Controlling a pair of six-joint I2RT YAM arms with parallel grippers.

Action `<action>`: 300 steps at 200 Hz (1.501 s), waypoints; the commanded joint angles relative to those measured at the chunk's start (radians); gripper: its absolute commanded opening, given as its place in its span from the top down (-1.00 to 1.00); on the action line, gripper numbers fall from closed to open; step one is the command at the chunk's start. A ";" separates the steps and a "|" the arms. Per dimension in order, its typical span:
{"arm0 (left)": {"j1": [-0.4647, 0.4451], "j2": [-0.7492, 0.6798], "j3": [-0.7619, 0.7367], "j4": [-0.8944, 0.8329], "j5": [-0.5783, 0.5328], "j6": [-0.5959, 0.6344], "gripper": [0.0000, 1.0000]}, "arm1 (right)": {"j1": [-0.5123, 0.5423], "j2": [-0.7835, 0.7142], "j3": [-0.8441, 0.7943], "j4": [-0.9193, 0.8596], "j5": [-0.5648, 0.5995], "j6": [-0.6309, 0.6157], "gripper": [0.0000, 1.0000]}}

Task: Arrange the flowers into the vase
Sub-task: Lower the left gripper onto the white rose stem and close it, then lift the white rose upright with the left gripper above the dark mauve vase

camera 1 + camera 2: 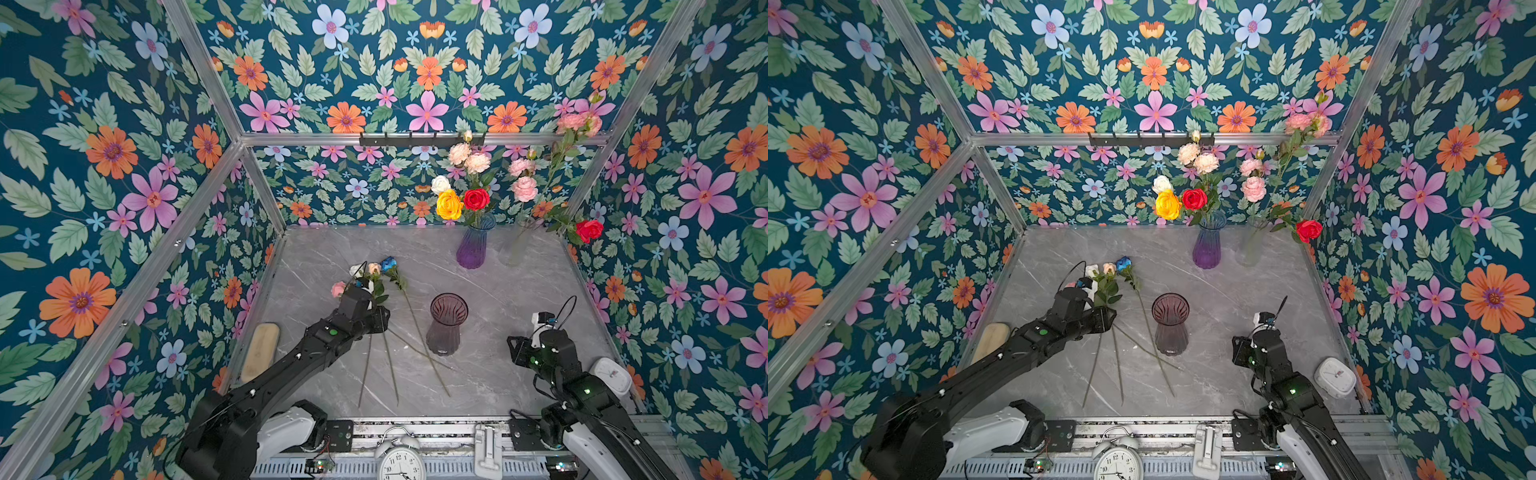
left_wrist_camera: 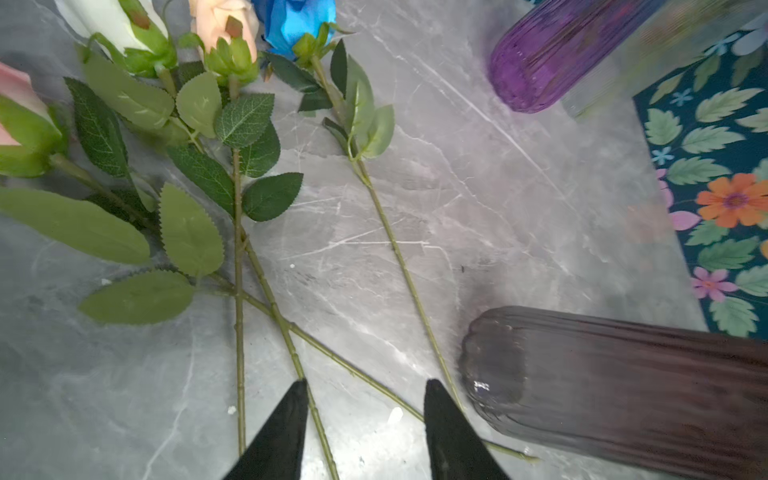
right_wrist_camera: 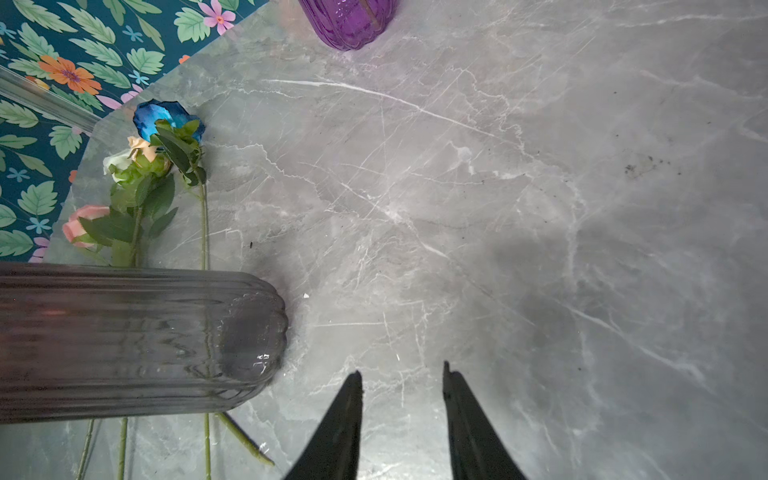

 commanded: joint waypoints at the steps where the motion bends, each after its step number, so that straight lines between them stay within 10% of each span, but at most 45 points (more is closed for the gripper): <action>1: 0.019 0.049 0.005 0.048 -0.074 0.044 0.13 | 0.002 0.000 0.006 0.022 0.002 -0.003 0.28; 192: 0.090 0.308 -0.044 0.144 0.007 0.077 0.65 | 0.002 -0.067 -0.010 0.008 -0.001 -0.002 0.28; 300: 0.090 0.106 -0.009 0.049 0.021 0.073 1.00 | 0.001 -0.079 -0.010 0.001 -0.001 0.000 0.28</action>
